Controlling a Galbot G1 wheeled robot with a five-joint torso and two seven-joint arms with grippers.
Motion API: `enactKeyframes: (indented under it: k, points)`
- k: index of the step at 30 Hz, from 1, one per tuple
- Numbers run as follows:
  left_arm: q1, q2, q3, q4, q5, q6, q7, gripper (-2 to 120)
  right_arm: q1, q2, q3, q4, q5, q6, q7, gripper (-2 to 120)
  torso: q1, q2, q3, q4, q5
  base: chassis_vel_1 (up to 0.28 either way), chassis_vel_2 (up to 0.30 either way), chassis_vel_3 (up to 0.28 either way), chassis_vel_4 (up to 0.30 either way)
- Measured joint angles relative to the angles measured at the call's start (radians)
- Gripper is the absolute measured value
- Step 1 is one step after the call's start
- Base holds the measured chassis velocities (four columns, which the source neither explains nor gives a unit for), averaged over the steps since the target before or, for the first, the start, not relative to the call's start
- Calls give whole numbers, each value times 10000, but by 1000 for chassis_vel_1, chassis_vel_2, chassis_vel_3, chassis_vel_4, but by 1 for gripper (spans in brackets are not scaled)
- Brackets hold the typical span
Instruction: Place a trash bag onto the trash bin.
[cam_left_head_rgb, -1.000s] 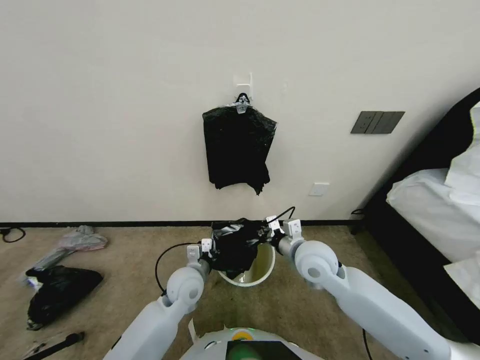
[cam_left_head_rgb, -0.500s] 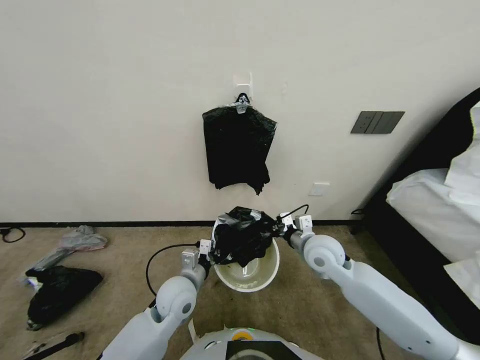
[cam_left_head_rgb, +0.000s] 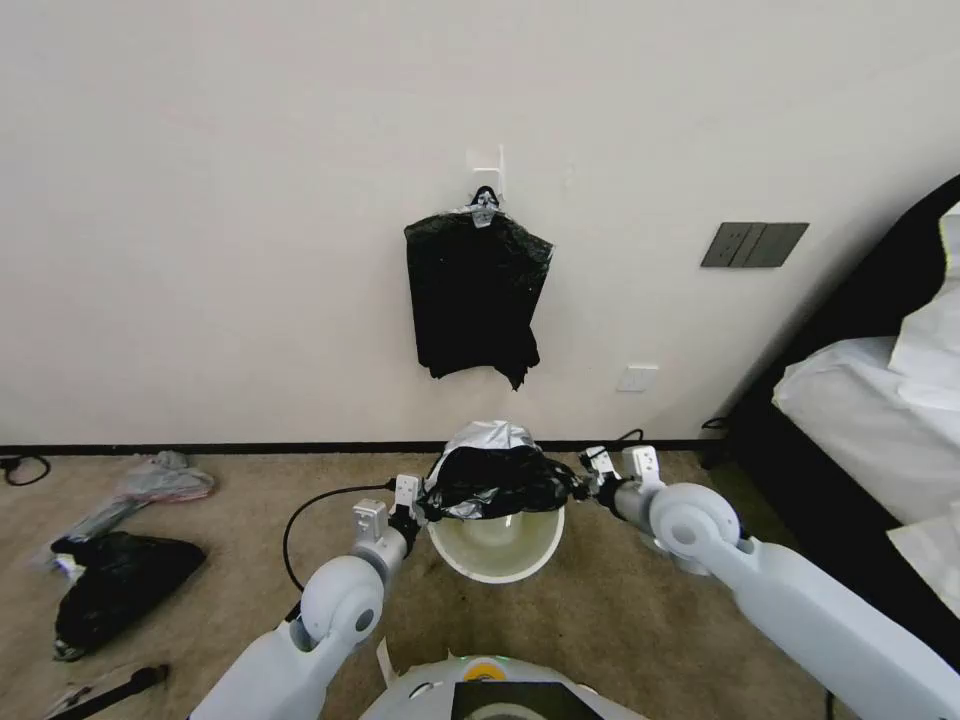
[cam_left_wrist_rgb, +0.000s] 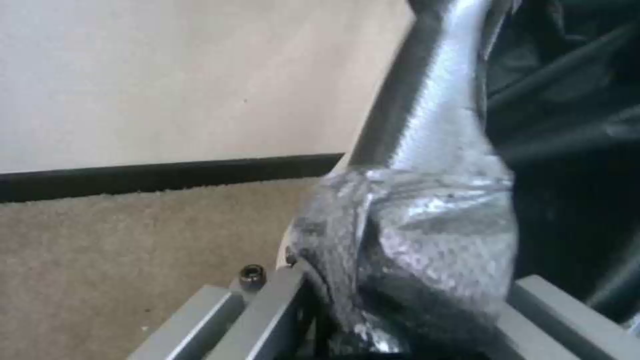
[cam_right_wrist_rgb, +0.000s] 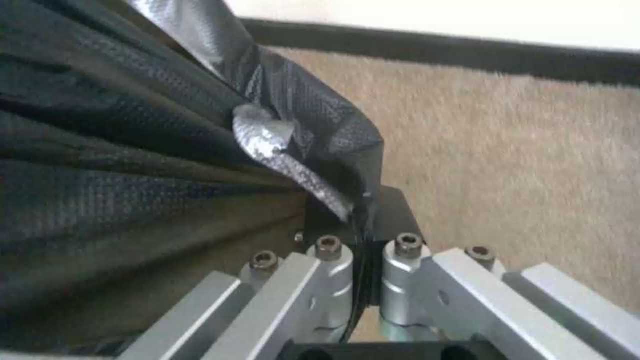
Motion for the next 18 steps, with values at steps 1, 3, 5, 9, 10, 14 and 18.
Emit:
enactKeyframes:
  k: [1,3,5,9,10,14,18]
  points:
    - [-19,-39,-14,21,-105,-47,3,1,-282,-66,214,25,3,-1,-143,0,0,0,0,-1,-2,0,0,0,0]
    - [-63,-110,-30,42,-324,-135,47,1,-1006,-147,697,166,-73,-1,-575,0,0,0,0,-3,-1,0,0,0,0]
    - [-75,-132,-30,41,-408,-159,48,1,-1226,-146,809,226,-143,1,-710,0,0,0,0,-2,-2,0,0,0,0]
    - [-196,-251,-54,28,-854,-186,-134,1,-2212,87,1209,567,-399,3,-1109,0,0,0,0,-2,-1,0,0,0,0]
    - [-222,-267,-82,41,-941,-186,-182,1,-2400,167,1275,637,-437,6,-1163,0,0,0,0,-3,-2,0,0,0,0]
    - [-268,-267,-208,87,-1236,-186,-363,1,-2881,465,1504,840,-505,11,-1361,0,0,0,0,-2,-3,0,0,0,0]
    - [-228,-215,-241,72,-1293,-172,-417,1,-2941,729,1547,963,-522,50,-1354,0,0,0,0,-1,-2,0,0,0,0]
